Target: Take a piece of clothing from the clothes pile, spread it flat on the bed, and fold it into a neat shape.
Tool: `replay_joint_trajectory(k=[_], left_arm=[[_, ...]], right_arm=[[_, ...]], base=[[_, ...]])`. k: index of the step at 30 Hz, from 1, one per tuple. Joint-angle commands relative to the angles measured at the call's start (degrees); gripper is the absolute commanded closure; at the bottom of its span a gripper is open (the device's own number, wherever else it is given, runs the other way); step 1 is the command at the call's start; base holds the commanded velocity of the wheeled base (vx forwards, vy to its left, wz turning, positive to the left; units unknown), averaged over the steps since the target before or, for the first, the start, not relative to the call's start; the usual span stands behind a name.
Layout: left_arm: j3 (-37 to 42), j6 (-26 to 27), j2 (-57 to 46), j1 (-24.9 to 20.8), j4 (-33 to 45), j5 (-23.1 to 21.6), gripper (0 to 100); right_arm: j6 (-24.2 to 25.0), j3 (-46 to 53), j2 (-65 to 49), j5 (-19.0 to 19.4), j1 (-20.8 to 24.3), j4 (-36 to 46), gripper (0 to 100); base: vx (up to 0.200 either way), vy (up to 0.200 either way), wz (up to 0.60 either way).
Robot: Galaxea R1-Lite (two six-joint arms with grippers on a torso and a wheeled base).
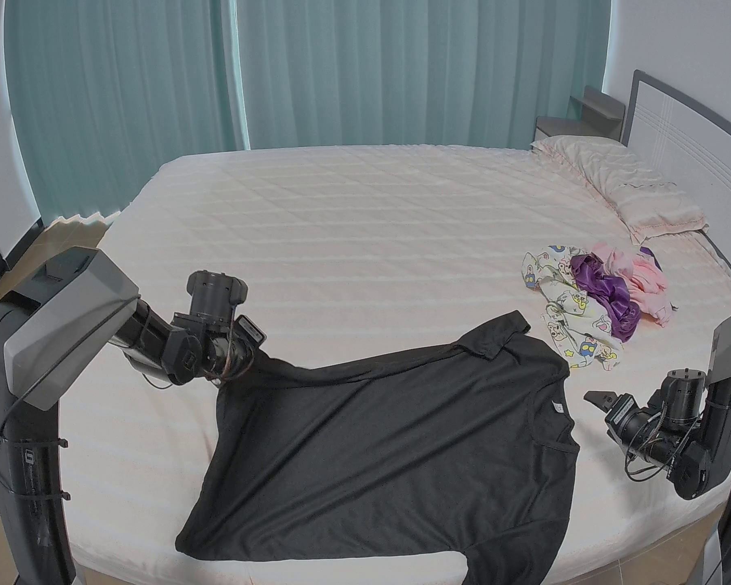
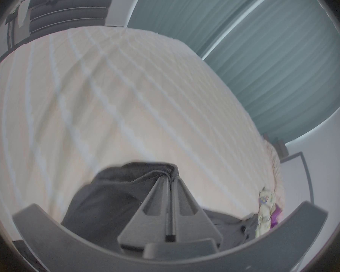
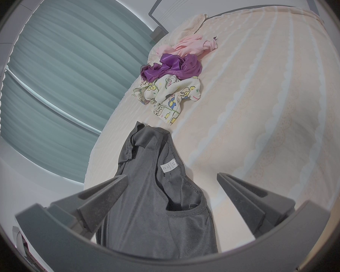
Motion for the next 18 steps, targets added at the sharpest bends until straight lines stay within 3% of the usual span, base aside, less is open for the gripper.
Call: replay_joint_trajectory(k=[1, 18], left_arm=[[-7.93, -0.04, 1.91, 4.53, 0.52, -0.10, 100], [-35.43, 0.84, 18.87, 8.04, 13.53, 0.16, 100]], right_arm=[[0.00, -0.08, 0.04, 0.02, 0.06, -0.03, 0], [0.09, -0.17, 0.13, 0.02, 0.59, -0.12, 0]], base=[[0.000, 0.000, 0.00], [0.000, 0.000, 0.00]])
